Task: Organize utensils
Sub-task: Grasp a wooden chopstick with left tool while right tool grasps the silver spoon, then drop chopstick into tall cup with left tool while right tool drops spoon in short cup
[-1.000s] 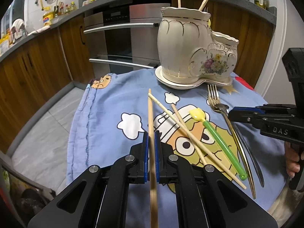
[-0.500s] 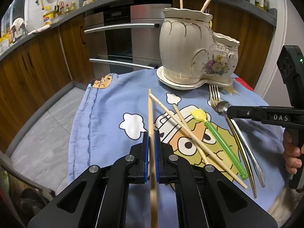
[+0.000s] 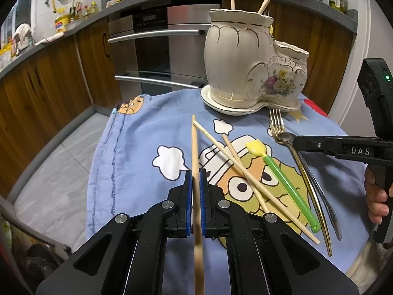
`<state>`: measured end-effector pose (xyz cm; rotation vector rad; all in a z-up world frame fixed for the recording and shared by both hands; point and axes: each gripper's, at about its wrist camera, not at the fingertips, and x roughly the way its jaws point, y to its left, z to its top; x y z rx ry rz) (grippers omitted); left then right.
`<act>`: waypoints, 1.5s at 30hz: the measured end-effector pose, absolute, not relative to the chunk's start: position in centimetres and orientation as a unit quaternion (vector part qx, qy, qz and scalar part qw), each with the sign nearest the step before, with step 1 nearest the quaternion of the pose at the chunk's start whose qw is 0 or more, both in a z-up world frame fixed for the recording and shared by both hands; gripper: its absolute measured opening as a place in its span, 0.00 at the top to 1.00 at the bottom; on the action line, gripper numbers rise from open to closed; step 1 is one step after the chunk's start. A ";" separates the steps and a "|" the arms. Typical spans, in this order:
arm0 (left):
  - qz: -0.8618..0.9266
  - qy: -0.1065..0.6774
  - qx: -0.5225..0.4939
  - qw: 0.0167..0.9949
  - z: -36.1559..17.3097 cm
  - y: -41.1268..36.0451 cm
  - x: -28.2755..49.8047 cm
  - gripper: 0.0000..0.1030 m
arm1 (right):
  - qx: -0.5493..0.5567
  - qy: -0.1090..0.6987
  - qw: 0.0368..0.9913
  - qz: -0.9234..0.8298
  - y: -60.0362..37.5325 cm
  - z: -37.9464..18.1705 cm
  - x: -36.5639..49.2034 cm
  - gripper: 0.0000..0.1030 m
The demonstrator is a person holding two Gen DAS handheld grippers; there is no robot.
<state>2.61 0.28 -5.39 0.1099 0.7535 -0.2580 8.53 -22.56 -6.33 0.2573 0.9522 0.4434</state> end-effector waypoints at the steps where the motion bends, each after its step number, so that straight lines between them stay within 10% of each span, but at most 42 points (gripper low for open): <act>1: -0.125 0.367 0.054 0.920 -5.4 0.3 2.6 0.94 | 0.124 0.453 0.857 0.211 -22.7 -6.3 8.6 0.91; 13: -0.127 0.368 0.054 0.920 -5.5 0.2 2.7 0.94 | 0.136 0.460 0.850 0.220 -23.2 -6.7 8.7 0.78; 20: -0.126 0.368 0.055 0.920 -5.5 0.4 2.6 0.94 | 0.127 0.450 0.855 0.225 -22.6 -6.2 8.2 0.98; 45: -0.140 0.263 0.004 0.955 -0.9 1.2 0.8 0.94 | 0.020 0.251 0.951 0.180 -22.6 1.3 3.1 0.99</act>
